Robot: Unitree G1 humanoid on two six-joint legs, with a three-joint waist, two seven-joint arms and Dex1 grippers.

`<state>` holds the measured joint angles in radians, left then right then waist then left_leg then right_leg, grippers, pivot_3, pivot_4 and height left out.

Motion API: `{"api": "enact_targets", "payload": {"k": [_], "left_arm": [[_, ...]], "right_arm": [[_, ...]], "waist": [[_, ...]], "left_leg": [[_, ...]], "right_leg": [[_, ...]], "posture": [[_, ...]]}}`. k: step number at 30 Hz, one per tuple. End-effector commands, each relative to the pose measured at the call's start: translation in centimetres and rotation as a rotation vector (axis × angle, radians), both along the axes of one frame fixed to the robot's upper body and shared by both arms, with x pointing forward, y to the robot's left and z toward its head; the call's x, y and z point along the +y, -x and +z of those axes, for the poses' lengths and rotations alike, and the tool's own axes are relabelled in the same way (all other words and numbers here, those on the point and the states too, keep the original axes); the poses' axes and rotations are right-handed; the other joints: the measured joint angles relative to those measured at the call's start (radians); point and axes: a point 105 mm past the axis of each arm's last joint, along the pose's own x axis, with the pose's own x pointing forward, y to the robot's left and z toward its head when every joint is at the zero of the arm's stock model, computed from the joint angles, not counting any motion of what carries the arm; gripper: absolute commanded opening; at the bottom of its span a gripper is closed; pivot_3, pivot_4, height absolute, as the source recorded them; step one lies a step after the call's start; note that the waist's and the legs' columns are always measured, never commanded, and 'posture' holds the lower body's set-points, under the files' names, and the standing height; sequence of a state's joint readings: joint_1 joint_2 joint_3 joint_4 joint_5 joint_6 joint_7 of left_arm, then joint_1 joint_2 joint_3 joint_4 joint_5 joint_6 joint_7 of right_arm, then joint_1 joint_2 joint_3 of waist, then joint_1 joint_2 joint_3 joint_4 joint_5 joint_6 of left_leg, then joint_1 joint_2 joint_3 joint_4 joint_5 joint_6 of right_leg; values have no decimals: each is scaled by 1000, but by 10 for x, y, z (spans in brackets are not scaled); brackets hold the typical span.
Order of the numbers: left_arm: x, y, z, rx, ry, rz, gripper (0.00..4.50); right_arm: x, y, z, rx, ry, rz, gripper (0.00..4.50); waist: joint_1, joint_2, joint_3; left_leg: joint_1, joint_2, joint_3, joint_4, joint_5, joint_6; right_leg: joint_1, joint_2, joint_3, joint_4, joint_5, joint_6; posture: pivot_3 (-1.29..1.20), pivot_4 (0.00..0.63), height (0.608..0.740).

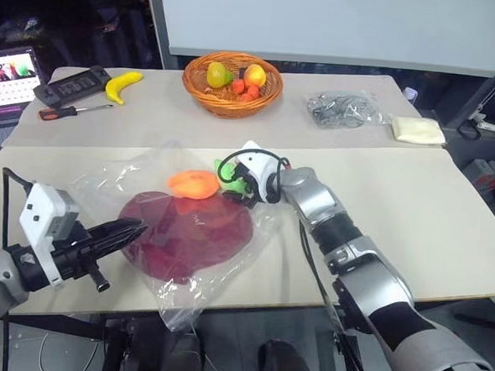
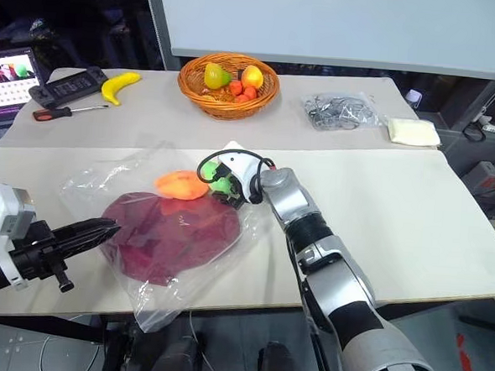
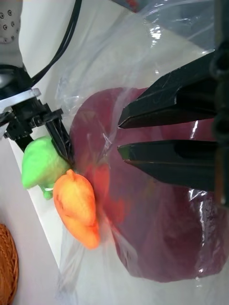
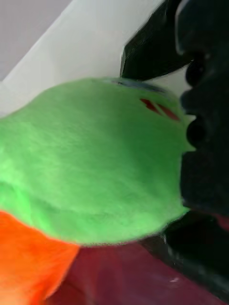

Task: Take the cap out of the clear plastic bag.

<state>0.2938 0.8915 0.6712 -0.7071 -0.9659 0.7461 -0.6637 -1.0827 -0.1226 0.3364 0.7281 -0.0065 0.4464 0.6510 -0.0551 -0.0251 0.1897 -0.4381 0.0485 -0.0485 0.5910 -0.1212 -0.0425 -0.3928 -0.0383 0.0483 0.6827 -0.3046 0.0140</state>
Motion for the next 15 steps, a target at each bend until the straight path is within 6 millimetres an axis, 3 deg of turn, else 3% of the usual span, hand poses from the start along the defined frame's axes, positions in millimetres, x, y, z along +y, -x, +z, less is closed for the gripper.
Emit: {"api": "enact_targets", "payload": {"k": [1,5,11,13,15], "left_arm": [[2,0,0,-11,-29,18,576],[0,-1,-3,-3,-35,12,576],[-1,-2,-6,6,-35,11,576],[-2,-1,-7,8,-34,9,576],[-3,0,-8,10,-31,5,576]], "right_arm": [[1,-3,16,-42,-57,-3,2654],[0,-4,20,-51,-75,-2,1341],[-13,-11,69,-26,-346,-38,1341],[-39,-25,80,-39,-381,-128,1341],[-78,-47,78,-99,-320,-299,1341]], "waist": [[1,0,0],[-1,0,0],[1,0,0],[1,0,0],[1,0,0]], "left_leg": [[0,0,0,0,0,0],[0,0,0,0,0,0],[0,0,0,0,0,0],[0,0,0,0,0,0],[0,0,0,0,0,0]], "right_leg": [[0,0,0,0,0,0],[0,0,0,0,0,0],[0,0,0,0,0,0],[0,0,0,0,0,0],[0,0,0,0,0,0]], "posture": [[0,150,740],[0,150,740],[0,150,740],[0,150,740],[0,150,740]]}}
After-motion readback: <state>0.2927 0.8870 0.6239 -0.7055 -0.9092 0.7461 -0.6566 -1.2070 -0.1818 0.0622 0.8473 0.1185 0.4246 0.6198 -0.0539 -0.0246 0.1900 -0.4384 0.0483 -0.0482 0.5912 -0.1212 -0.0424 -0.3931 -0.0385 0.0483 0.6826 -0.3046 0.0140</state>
